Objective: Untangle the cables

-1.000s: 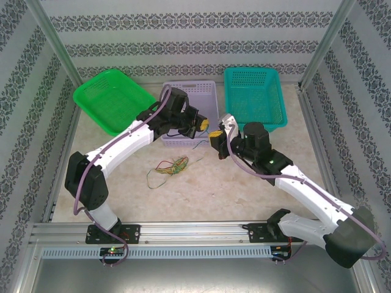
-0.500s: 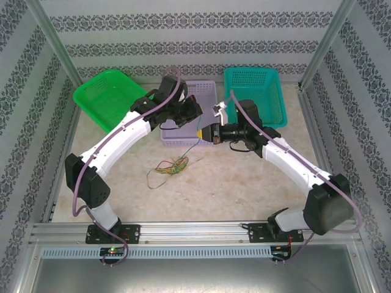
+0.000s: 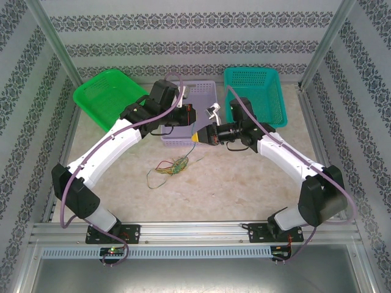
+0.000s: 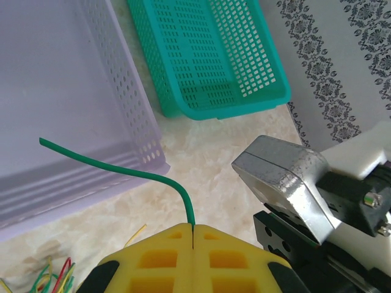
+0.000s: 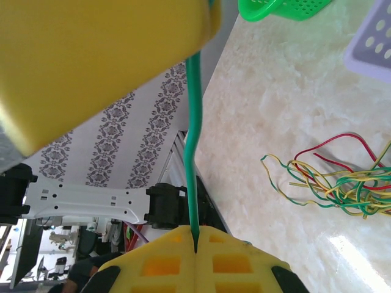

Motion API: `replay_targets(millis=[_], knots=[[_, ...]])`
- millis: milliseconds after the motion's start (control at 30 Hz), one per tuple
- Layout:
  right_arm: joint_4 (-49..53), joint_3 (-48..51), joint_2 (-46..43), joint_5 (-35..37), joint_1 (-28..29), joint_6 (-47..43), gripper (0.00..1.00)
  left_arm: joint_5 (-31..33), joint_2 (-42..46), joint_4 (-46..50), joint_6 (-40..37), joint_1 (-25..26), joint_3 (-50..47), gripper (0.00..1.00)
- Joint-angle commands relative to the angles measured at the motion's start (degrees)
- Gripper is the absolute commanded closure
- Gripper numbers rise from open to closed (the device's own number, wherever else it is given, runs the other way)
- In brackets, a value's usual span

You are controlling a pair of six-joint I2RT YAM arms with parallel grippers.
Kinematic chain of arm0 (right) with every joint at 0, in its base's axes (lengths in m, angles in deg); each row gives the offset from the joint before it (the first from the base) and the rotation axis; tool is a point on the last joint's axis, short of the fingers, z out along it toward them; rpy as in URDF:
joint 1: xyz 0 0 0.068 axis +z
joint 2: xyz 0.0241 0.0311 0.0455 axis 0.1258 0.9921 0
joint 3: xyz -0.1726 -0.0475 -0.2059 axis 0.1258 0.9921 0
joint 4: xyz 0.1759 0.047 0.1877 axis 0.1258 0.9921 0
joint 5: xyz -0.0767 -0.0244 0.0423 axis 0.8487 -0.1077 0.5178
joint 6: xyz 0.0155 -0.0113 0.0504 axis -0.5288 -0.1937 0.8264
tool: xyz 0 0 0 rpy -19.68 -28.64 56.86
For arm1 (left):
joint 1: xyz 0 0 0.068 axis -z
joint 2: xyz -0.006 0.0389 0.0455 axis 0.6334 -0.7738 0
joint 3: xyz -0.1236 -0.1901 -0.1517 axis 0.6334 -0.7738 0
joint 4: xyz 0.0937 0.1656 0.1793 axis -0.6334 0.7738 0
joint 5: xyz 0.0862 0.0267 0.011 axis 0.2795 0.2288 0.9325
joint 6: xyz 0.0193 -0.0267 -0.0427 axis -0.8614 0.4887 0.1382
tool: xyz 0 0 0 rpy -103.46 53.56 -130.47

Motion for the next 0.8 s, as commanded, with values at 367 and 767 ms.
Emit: replay_targets(millis=[367, 767], knots=[[15.8, -5.4, -1.8, 12.0, 0.2, -13.3, 1.00, 12.6, -3.2, 12.9, 11.7, -2.4, 15.8, 0.34], [14.2, -3.6, -9.1, 32.1, 6.4, -30.5, 1.00, -3.2, -1.0, 3.1, 57.2, -2.7, 0.1, 0.31]])
